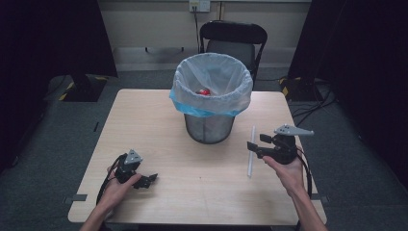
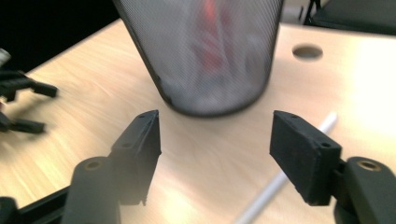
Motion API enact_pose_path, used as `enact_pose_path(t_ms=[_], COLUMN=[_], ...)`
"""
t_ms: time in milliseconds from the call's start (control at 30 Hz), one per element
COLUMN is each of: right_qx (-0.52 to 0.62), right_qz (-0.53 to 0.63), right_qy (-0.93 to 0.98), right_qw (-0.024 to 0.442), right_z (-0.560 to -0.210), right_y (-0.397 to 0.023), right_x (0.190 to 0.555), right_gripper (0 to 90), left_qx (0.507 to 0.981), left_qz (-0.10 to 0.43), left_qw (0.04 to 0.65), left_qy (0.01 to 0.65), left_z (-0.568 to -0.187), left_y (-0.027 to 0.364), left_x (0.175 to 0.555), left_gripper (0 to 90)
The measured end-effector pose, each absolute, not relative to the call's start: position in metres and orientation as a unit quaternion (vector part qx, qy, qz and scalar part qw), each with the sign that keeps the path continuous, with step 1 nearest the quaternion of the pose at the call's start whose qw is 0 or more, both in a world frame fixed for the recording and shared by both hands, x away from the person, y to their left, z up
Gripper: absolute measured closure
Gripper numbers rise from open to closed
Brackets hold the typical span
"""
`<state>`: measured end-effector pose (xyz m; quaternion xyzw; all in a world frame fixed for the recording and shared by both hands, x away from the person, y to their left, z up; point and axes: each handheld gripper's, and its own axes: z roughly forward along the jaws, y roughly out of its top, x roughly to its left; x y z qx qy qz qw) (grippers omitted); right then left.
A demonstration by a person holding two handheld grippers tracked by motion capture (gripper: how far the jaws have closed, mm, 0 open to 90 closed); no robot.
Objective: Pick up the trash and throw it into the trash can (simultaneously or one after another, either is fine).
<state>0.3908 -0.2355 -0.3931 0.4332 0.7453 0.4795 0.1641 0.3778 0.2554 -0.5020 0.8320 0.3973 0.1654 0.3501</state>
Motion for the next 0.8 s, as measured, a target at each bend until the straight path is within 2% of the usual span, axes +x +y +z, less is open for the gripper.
enact_pose_path(t_ms=[367, 800], right_qx=[0.487, 0.495], right_qz=[0.429, 0.374], right_qy=[0.748, 0.770], right_qw=[0.137, 0.147], right_z=[-0.463, -0.486], right_y=[-0.247, -0.242], right_x=[0.404, 0.404], right_gripper=[45.7, 48.5], left_qx=[0.831, 0.831], left_qz=[0.166, 0.166], left_qw=[0.351, 0.351], left_qy=[0.397, 0.397], left_z=[-0.502, -0.502], left_y=[0.255, 0.255], left_x=[0.378, 0.378], left_gripper=[0.1, 0.2])
